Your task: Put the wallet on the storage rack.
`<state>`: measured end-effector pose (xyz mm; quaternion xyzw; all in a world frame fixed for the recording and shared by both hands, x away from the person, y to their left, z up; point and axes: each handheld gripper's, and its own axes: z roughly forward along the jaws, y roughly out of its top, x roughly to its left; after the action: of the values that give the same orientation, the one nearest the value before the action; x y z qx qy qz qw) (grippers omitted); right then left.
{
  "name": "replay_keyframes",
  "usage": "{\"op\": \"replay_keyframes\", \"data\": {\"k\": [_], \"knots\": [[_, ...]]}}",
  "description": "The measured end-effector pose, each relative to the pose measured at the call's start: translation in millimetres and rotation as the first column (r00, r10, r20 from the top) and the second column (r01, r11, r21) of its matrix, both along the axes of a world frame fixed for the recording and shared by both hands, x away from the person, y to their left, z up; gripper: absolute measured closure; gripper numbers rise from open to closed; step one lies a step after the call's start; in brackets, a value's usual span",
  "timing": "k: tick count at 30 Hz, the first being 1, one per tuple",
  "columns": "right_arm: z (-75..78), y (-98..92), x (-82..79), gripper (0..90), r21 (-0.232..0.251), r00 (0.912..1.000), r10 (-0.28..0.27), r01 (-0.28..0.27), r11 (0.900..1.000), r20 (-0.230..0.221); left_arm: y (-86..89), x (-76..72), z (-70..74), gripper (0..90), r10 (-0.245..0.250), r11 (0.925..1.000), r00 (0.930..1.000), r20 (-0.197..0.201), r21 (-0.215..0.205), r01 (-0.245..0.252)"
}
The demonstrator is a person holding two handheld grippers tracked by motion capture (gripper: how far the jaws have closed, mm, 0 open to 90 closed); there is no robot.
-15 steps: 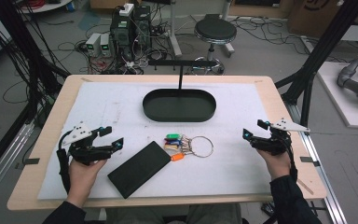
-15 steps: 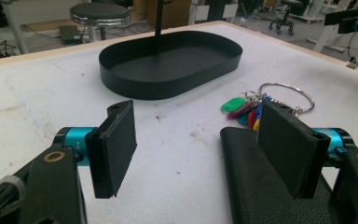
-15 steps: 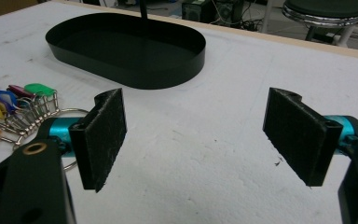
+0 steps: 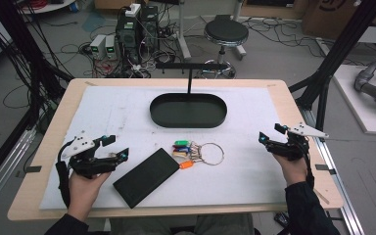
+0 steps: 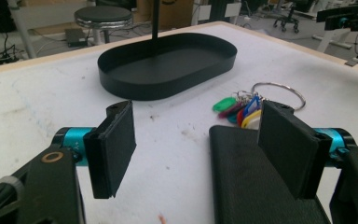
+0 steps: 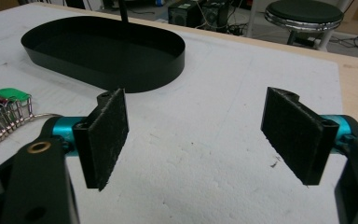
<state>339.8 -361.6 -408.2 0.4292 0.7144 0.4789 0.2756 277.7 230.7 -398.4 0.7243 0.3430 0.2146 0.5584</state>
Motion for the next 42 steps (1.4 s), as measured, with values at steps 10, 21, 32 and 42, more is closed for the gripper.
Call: {"op": "replay_keyframes", "data": {"k": [10,21,32,42], "knots": [[2.7,8.4,2.9,24.5,-0.026,0.9991,-0.018,0.019,0.999,0.037,9.3,-26.0,-10.6,30.9,0.037,0.9992,0.9966,-0.074,-0.015,-0.038],[2.9,8.7,2.9,24.6,-0.031,0.9988,-0.029,0.030,0.999,0.039,13.5,-46.6,-36.5,39.7,0.030,0.9993,0.9585,-0.284,0.028,-0.023],[2.8,10.2,2.3,24.7,-0.043,0.9988,-0.023,0.024,0.999,0.043,13.3,-41.2,-55.8,40.5,0.024,0.9997,0.8941,-0.447,0.019,-0.017],[2.2,11.1,3.2,25.0,-0.052,0.9990,-0.021,0.023,0.998,0.040,13.5,-43.8,-59.1,56.5,-0.015,0.9989,0.8832,-0.469,-0.046,-0.007]]}}
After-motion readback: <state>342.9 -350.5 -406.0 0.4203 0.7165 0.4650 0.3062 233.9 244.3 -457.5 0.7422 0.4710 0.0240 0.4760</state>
